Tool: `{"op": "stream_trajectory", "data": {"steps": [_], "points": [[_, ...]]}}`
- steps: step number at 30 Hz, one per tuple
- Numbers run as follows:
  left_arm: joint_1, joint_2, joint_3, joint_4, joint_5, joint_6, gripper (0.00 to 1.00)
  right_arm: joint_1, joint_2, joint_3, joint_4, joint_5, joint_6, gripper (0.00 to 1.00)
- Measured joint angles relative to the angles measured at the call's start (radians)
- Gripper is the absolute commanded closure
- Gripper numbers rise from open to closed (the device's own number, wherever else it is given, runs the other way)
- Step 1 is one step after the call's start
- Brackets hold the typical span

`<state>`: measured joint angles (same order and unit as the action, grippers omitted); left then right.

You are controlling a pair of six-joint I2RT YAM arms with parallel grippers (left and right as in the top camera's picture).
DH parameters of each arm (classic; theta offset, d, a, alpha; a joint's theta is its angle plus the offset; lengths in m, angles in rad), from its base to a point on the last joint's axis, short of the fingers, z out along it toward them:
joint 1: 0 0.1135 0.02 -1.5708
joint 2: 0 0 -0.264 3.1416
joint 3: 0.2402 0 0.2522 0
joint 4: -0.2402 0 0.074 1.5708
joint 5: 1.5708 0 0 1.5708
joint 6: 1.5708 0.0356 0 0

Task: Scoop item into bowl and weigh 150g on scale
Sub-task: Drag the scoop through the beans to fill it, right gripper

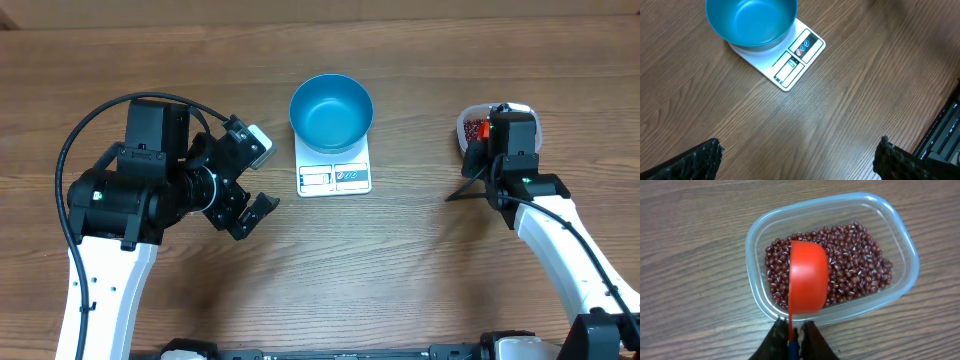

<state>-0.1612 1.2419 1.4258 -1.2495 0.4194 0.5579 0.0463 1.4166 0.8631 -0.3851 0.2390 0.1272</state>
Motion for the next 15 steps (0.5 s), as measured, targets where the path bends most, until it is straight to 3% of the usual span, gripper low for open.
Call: {"op": "stream_trajectory", "data": {"steps": [10, 15], "points": [[0.000, 0.000, 0.000, 0.000, 0.000, 0.000, 0.00, 0.000, 0.000, 0.002, -0.007, 0.001, 0.002, 0.96], [0.000, 0.000, 0.000, 0.000, 0.000, 0.000, 0.00, 0.000, 0.001, 0.086, -0.100, 0.000, -0.045, 0.96]]}}
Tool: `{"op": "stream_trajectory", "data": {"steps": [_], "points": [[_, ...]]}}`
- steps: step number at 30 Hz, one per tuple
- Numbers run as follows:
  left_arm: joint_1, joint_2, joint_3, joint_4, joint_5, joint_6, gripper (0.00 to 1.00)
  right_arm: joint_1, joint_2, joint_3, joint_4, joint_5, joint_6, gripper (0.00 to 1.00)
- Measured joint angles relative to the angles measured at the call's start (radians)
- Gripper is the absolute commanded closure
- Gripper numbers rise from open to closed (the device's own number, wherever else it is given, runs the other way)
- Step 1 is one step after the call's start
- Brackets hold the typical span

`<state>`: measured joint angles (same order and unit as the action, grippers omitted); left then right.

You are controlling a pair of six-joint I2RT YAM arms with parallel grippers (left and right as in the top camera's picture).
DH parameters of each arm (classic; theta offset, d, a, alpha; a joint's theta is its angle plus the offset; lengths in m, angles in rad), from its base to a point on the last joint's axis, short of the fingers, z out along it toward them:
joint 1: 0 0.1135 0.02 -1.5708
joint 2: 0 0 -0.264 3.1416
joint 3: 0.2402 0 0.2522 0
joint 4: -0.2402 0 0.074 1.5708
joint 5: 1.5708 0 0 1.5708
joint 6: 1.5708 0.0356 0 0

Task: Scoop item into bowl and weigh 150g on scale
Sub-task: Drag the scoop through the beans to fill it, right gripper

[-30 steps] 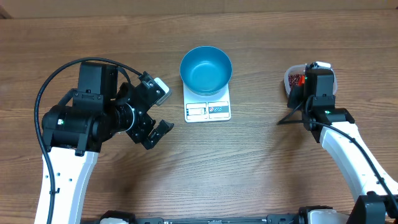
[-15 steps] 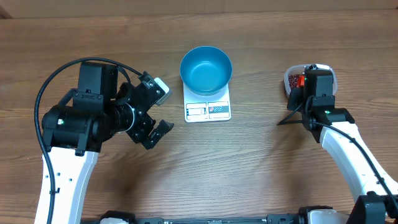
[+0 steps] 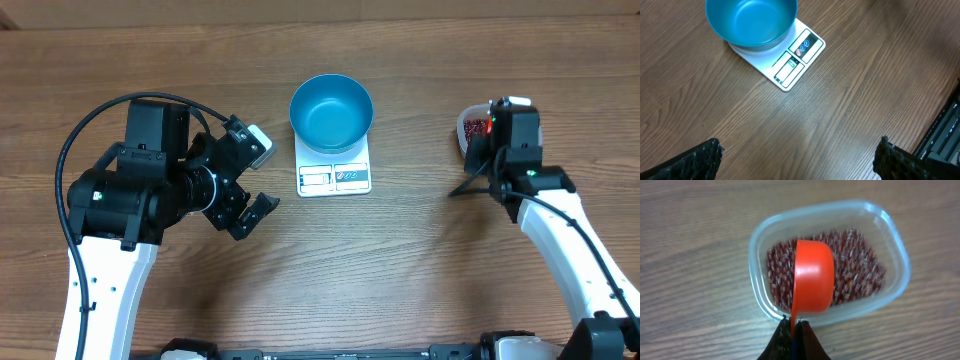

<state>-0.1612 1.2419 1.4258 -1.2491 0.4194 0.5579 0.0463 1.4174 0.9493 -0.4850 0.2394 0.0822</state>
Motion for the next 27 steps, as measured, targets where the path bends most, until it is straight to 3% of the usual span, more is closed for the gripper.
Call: {"op": "stream_trajectory", "data": {"steps": [11, 27], "points": [[0.000, 0.000, 0.000, 0.000, 0.000, 0.000, 0.00, 0.000, 0.002, 0.112, -0.152, 0.050, -0.142, 0.96], [0.000, 0.000, 0.000, 0.000, 0.000, 0.000, 0.00, -0.106, 0.140, 0.112, -0.103, 0.070, -0.200, 0.96]]}}
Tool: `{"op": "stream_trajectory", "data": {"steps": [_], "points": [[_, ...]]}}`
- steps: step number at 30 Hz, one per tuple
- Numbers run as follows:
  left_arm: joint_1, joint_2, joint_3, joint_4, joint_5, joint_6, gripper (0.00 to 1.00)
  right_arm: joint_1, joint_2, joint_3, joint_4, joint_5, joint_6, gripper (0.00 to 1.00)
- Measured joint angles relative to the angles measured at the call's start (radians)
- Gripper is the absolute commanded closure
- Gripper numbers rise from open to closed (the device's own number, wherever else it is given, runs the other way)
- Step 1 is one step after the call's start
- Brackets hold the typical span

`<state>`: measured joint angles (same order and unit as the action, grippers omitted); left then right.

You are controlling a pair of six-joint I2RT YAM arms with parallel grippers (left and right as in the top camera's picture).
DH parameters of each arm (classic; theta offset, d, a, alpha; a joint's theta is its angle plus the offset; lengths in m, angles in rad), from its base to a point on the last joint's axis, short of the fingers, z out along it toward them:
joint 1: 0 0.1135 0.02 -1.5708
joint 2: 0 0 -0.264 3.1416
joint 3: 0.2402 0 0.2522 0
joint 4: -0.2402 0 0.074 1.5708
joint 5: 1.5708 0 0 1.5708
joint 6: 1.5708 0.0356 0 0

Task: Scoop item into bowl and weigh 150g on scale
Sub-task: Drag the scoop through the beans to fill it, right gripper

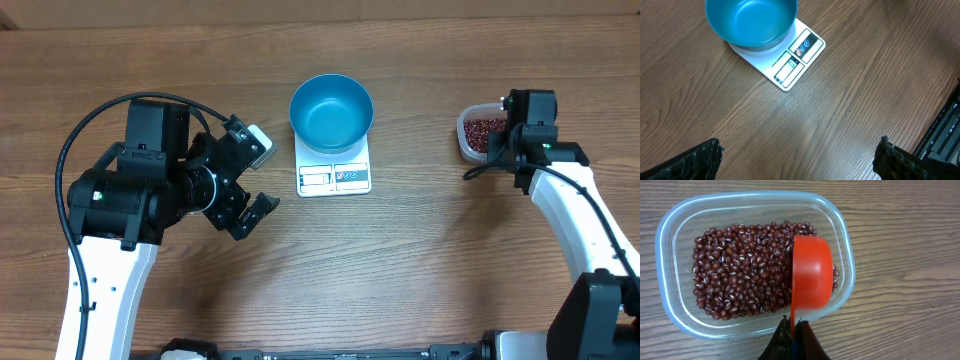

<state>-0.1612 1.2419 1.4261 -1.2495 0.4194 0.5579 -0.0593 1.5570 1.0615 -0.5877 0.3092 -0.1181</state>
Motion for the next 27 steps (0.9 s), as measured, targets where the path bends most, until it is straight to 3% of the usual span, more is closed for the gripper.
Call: {"op": "stream_trajectory", "data": {"steps": [27], "points": [[0.000, 0.000, 0.000, 0.000, 0.000, 0.000, 0.00, -0.012, 0.066, 0.003, -0.002, -0.161, 0.040, 0.97]]}}
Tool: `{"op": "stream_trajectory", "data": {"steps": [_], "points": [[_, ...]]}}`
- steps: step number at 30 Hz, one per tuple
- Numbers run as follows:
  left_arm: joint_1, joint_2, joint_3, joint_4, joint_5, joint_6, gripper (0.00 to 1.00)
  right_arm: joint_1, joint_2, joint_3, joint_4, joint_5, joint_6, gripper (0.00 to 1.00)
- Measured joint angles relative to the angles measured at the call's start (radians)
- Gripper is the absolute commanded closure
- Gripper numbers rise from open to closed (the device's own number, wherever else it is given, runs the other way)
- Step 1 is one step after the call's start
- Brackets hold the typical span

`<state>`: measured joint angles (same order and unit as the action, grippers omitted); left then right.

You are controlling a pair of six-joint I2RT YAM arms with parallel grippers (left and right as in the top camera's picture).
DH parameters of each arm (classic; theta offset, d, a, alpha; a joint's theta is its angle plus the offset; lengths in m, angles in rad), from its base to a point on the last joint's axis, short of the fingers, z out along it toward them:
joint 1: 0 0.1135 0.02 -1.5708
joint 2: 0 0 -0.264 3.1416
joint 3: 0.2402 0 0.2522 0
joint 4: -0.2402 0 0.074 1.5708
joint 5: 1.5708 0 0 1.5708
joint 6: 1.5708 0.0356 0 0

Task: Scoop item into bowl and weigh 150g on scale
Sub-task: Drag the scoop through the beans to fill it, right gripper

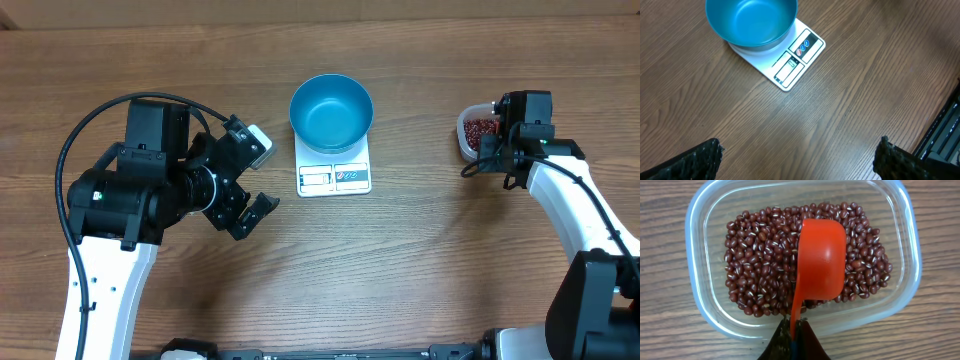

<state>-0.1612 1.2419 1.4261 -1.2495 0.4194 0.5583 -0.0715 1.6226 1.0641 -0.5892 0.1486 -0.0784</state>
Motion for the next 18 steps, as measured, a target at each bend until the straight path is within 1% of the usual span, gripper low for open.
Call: {"op": "stream_trajectory", "data": {"steps": [7, 14, 18], "points": [[0.000, 0.000, 0.000, 0.000, 0.000, 0.000, 0.00, -0.045, 0.001, 0.000, -0.006, -0.074, 0.053, 0.96], [0.000, 0.000, 0.000, 0.000, 0.000, 0.000, 0.00, -0.165, 0.002, 0.000, -0.027, -0.226, 0.075, 0.96], [0.000, 0.000, 0.000, 0.000, 0.000, 0.000, 0.00, -0.197, 0.004, 0.000, -0.025, -0.276, 0.075, 0.96]]}}
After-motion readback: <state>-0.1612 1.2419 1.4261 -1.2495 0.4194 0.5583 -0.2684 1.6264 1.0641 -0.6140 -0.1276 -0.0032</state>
